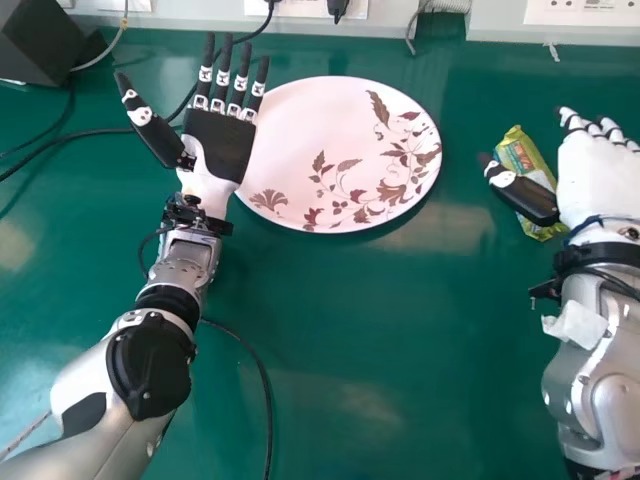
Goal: Pick up biscuit and place it in the plate
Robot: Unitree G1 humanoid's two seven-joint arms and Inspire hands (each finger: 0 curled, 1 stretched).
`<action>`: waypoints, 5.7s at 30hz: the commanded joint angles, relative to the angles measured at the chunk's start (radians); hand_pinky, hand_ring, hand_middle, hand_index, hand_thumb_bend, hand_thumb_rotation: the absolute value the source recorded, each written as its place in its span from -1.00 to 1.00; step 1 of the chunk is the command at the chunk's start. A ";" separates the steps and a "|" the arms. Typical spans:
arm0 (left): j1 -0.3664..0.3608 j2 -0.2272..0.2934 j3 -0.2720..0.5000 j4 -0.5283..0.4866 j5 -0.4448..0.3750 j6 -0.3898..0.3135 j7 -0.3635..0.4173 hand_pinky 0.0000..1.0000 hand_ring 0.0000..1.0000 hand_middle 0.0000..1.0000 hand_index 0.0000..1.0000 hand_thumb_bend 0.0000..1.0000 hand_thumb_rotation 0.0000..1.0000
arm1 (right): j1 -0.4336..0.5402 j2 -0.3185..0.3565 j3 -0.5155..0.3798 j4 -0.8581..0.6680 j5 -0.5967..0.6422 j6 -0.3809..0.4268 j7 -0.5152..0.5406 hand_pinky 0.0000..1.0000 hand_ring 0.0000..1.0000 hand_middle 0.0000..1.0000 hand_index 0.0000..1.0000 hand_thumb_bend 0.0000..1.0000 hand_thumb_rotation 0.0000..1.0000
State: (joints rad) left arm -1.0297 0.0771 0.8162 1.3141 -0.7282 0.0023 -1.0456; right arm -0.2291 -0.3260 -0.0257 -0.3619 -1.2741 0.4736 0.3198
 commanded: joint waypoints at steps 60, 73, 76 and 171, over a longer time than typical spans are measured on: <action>0.020 -0.004 0.009 0.001 -0.011 -0.001 -0.014 0.79 0.81 0.92 0.93 1.00 -0.38 | -0.096 -0.093 0.136 0.335 0.139 0.180 -0.129 0.73 0.81 0.80 0.96 0.85 -0.06; 0.019 0.000 0.020 0.002 -0.025 0.036 -0.027 0.65 0.75 0.88 0.93 1.00 -0.42 | -0.139 -0.059 0.168 0.402 0.138 0.292 -0.225 0.68 0.81 0.81 0.96 0.84 -0.15; 0.019 0.004 0.018 0.002 -0.027 0.043 -0.026 0.58 0.72 0.87 0.92 1.00 -0.44 | -0.146 -0.057 0.179 0.417 0.136 0.309 -0.249 0.66 0.81 0.81 0.96 0.86 -0.18; 0.014 0.017 0.068 0.002 -0.129 0.239 -0.053 0.46 0.68 0.82 0.93 1.00 -0.69 | -0.137 -0.165 0.243 0.287 0.002 0.386 0.207 0.13 0.30 0.65 0.83 0.68 -0.99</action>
State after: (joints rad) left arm -1.0277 0.0890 0.8721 1.3126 -0.8463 0.2282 -1.0908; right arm -0.3985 -0.5026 0.2238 -0.0705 -1.2884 0.8494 0.5031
